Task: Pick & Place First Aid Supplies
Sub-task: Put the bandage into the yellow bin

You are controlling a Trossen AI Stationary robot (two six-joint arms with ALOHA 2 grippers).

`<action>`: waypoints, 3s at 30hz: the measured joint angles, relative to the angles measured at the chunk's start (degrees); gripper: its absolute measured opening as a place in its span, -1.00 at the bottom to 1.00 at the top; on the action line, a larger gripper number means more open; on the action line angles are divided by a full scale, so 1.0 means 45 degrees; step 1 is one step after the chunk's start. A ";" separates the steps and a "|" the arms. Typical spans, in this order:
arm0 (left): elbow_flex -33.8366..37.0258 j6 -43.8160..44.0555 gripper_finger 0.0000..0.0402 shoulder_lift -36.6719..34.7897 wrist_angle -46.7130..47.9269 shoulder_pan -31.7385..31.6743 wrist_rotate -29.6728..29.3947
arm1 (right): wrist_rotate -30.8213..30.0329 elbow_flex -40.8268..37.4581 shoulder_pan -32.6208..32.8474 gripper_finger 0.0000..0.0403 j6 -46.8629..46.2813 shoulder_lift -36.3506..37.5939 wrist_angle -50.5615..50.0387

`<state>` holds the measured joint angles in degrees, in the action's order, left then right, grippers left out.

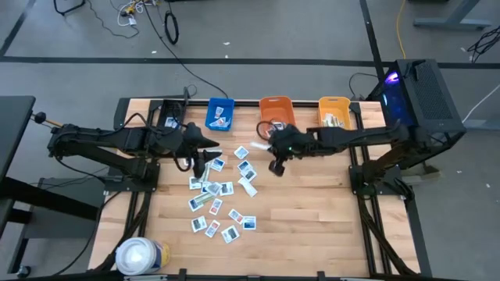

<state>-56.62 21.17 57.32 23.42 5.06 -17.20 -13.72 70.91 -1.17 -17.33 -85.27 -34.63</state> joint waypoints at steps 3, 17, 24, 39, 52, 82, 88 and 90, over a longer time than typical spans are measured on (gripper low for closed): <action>0.0000 -0.0007 -0.11 0.0000 -0.0067 0.0000 -0.0239 | -0.0384 0.0000 -0.0626 -1.00 -0.0419 0.0036 -0.0468; 0.0000 0.0013 -0.11 0.0000 -0.0138 0.0000 -0.0283 | -0.2492 -0.2121 -0.2718 -1.00 -0.1632 0.0749 -0.0034; 0.0000 0.0018 -0.11 0.0000 -0.0203 0.0000 -0.0888 | -0.2846 -0.4004 -0.3506 -1.00 -0.2505 0.1665 0.0751; 0.0000 0.0086 -0.11 0.0000 -0.0203 -0.0112 -0.0944 | -0.4446 -0.5085 -0.6118 -1.00 -0.4300 0.2413 -0.0201; 0.0000 0.0140 -0.11 0.0000 -0.0213 -0.0112 -0.1265 | -0.5862 -0.5090 -0.6495 -1.00 -0.8059 0.2413 -0.3920; 0.0000 0.0125 -0.11 0.0000 -0.0214 -0.0112 -0.1265 | -0.4064 -0.5100 -0.8629 -0.85 -0.7482 0.1888 -0.3364; 0.0000 0.0128 -0.11 0.0000 -0.0218 -0.0112 -0.1265 | -0.4068 -0.5100 -0.8626 -0.47 -0.7364 0.1888 -0.3333; 0.0000 0.0130 -0.11 0.0000 -0.0218 -0.0112 -0.1265 | -0.4056 -0.5100 -0.8576 -0.35 -0.7036 0.1888 -0.3247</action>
<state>-56.62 21.76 57.32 22.44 4.56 -22.90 -31.97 47.97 -39.76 -48.99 -76.77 -49.25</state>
